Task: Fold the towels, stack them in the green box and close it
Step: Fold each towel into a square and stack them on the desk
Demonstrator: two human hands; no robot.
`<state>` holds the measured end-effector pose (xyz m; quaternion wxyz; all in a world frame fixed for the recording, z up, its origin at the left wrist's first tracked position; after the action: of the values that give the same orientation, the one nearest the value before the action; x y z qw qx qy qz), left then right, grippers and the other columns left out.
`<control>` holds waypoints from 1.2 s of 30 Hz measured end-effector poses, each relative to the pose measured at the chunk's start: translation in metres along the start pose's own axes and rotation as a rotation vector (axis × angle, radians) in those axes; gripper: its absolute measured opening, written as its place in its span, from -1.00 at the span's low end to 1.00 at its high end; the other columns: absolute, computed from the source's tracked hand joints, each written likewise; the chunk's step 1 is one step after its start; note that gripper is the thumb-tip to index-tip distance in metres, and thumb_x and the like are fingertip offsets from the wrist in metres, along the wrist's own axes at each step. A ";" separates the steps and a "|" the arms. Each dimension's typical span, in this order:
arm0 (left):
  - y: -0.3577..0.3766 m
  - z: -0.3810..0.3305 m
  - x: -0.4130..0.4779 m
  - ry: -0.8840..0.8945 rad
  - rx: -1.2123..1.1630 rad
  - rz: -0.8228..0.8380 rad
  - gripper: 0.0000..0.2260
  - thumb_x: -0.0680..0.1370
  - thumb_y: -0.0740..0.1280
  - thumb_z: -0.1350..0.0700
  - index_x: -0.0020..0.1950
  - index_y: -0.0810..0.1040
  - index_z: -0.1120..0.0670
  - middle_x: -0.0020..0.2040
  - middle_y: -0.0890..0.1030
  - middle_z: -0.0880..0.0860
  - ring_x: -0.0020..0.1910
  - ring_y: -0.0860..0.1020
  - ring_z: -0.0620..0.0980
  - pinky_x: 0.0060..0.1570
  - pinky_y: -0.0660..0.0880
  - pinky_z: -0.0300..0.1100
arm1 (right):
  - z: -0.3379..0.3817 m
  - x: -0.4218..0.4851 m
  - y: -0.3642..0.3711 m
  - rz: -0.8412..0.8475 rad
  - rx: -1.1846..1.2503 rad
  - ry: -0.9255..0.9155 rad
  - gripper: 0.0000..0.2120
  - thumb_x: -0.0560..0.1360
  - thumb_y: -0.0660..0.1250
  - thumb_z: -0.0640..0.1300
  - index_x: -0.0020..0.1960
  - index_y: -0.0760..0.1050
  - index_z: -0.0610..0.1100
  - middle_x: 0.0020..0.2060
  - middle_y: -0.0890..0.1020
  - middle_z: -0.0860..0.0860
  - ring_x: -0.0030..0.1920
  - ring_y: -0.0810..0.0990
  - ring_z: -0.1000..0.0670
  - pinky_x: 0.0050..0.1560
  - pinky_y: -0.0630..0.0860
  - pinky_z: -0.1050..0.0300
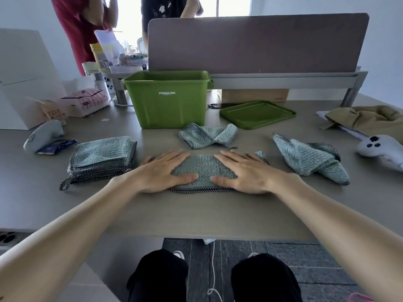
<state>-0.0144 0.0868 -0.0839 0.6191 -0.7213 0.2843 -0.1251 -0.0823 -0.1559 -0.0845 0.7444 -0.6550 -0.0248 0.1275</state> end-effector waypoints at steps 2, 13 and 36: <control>-0.003 0.004 0.007 -0.055 -0.053 -0.047 0.07 0.25 0.01 -0.63 0.62 -0.04 -0.08 0.63 0.04 -0.04 0.60 0.03 -0.05 0.54 -0.01 0.05 | -0.003 0.011 -0.003 0.008 -0.010 0.006 -0.02 0.33 -0.18 0.58 0.62 -0.15 0.10 0.62 -0.11 0.10 0.60 -0.13 0.05 0.57 -0.15 -0.13; -0.027 0.023 0.029 -0.337 -0.616 -0.214 -0.41 0.23 0.51 -0.34 -0.08 0.66 0.15 -0.06 0.61 -0.06 -0.07 0.56 -0.03 0.02 0.37 -0.13 | -0.008 0.022 -0.003 0.002 -0.016 0.002 -0.02 0.32 -0.18 0.59 0.61 -0.15 0.11 0.61 -0.10 0.16 0.60 -0.14 0.09 0.58 -0.17 -0.08; -0.055 0.008 0.010 -0.056 -1.091 -0.338 -0.68 0.41 0.44 0.39 0.08 0.64 0.08 -0.03 0.57 0.22 -0.03 0.55 0.12 0.04 0.51 -0.04 | -0.054 0.000 -0.030 -0.357 0.361 0.272 -0.60 0.34 0.54 0.16 0.10 0.64 0.02 -0.25 0.63 0.13 -0.20 0.60 0.13 -0.12 0.46 0.20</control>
<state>0.0118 0.0912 -0.0340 0.1356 -0.9750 0.1718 -0.0382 -0.0670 -0.2117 -0.0624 0.8560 -0.5084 -0.0166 -0.0925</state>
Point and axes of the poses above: each hand's wrist, its own x-axis towards the middle knuckle, its own y-axis out of the palm, z = x × y, the point moved 1 cm from there along x, towards the middle knuckle
